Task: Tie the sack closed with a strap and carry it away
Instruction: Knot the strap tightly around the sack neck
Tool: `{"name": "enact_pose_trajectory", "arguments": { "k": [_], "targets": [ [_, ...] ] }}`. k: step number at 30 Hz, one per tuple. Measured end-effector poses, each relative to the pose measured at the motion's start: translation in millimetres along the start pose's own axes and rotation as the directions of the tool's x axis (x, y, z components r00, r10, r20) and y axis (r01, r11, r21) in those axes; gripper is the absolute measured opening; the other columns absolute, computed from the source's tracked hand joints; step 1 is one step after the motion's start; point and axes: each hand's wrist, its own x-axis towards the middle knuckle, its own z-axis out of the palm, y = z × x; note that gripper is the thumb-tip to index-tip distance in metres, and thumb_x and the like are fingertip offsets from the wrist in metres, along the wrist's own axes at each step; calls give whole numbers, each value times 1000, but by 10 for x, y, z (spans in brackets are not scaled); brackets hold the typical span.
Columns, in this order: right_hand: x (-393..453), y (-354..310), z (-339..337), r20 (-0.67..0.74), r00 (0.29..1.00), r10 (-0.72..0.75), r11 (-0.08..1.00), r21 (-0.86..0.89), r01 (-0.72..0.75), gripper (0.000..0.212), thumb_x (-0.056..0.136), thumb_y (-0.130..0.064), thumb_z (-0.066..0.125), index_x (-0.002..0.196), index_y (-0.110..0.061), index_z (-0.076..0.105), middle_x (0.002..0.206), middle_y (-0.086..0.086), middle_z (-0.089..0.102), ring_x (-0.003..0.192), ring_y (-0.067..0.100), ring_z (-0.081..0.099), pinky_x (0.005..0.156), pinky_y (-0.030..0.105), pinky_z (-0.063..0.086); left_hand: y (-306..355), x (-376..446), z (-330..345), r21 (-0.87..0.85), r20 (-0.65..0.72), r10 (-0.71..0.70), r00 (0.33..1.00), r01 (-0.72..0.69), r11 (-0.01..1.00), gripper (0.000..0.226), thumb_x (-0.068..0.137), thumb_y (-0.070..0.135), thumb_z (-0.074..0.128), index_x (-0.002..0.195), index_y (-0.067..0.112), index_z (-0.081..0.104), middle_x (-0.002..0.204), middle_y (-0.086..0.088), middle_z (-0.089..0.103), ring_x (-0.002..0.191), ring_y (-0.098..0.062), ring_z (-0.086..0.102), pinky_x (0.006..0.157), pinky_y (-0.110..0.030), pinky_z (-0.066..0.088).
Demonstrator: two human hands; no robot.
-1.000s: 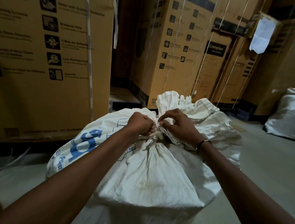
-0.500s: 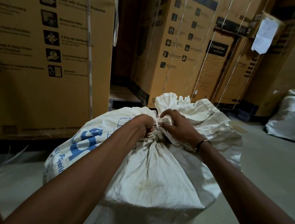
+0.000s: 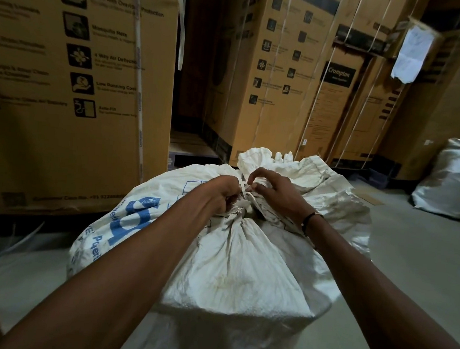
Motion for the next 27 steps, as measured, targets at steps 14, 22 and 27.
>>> {"name": "enact_pose_trajectory", "arguments": {
  "k": [14, 22, 27],
  "targets": [
    [-51, -47, -20, -80, 977, -197, 968, -171, 181, 9, 95, -28, 81, 104, -29, 83, 122, -6, 77, 107, 10, 71, 89, 36, 59, -9, -30, -65, -34, -82, 61, 995, -64, 997, 36, 105, 1, 47, 72, 5, 58, 73, -13, 57, 67, -23, 55, 81, -35, 54],
    [-41, -88, -69, -2, 934, -357, 844, -429, 322, 16, 108, -36, 58, 106, -33, 74, 130, -13, 68, 91, 21, 72, 66, 40, 55, -30, 43, -84, -143, -113, 106, 988, -122, 982, 8, 89, -4, 74, 97, -4, 75, 77, -16, 73, 65, -24, 70, 71, -36, 63],
    [-12, -21, -99, 71, 924, -377, 849, -371, 375, 15, 109, -32, 59, 116, -28, 72, 134, -6, 64, 94, 24, 70, 70, 43, 56, -82, 68, -130, -196, -57, 102, 993, -111, 974, 19, 93, -11, 64, 108, -7, 75, 81, -15, 75, 67, -20, 71, 88, -38, 62]
  ]
}}
